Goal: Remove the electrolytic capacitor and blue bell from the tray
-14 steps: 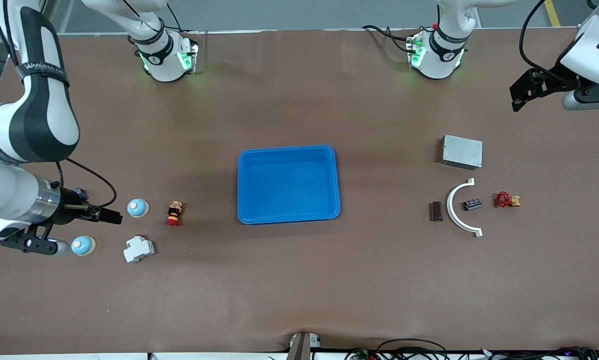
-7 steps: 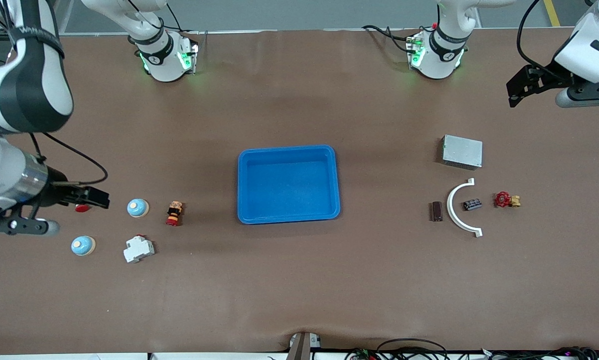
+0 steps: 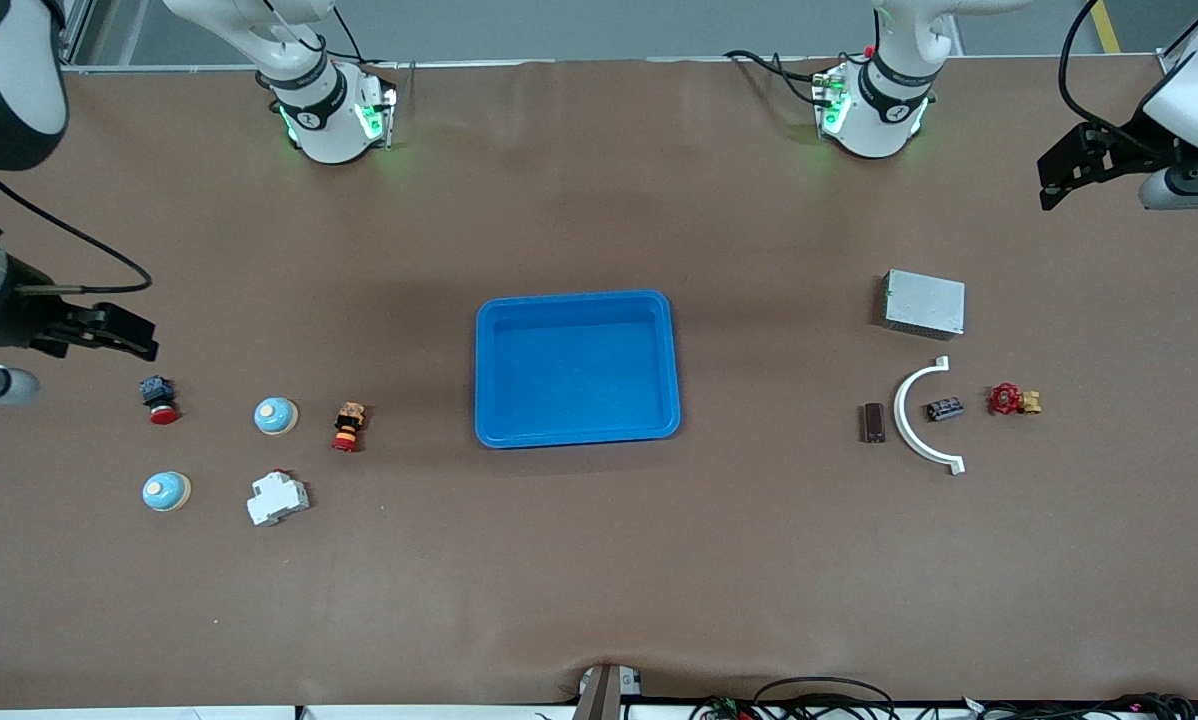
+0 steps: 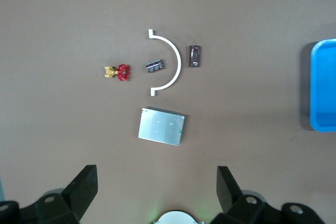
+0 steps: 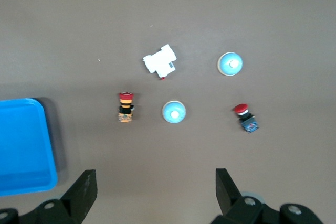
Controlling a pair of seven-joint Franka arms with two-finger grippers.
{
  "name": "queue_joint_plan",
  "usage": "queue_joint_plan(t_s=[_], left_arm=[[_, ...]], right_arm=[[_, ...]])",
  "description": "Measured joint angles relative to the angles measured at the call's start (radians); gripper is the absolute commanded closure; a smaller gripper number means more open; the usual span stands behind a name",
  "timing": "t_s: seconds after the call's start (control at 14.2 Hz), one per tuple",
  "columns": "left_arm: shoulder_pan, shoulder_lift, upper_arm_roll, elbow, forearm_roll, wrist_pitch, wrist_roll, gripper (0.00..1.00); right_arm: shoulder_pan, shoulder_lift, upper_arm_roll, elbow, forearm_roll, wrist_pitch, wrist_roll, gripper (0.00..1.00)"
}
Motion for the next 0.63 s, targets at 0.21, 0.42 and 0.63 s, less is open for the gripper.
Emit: queue_joint_plan(t_s=[0.21,0.42,0.63], left_arm=[[0.001,0.0,0.001,0.001,-0.005,-0.001,0.0,0.0],[0.001,0.0,0.002,0.001,-0.005,-0.001,0.0,0.0],[0.001,0.0,0.002,0.001,-0.005,-0.002,0.0,0.0]], right_arm=[[-0.056,-0.023,-0.002,0.0,0.0,-0.029,-0.054,0.0],[-0.065,-0.061,-0.001,-0.024,0.026,-0.05,-0.056,0.0],[-0.065,-0.139,-0.001,-0.127,0.056,-0.02,-0.056,0.0]])
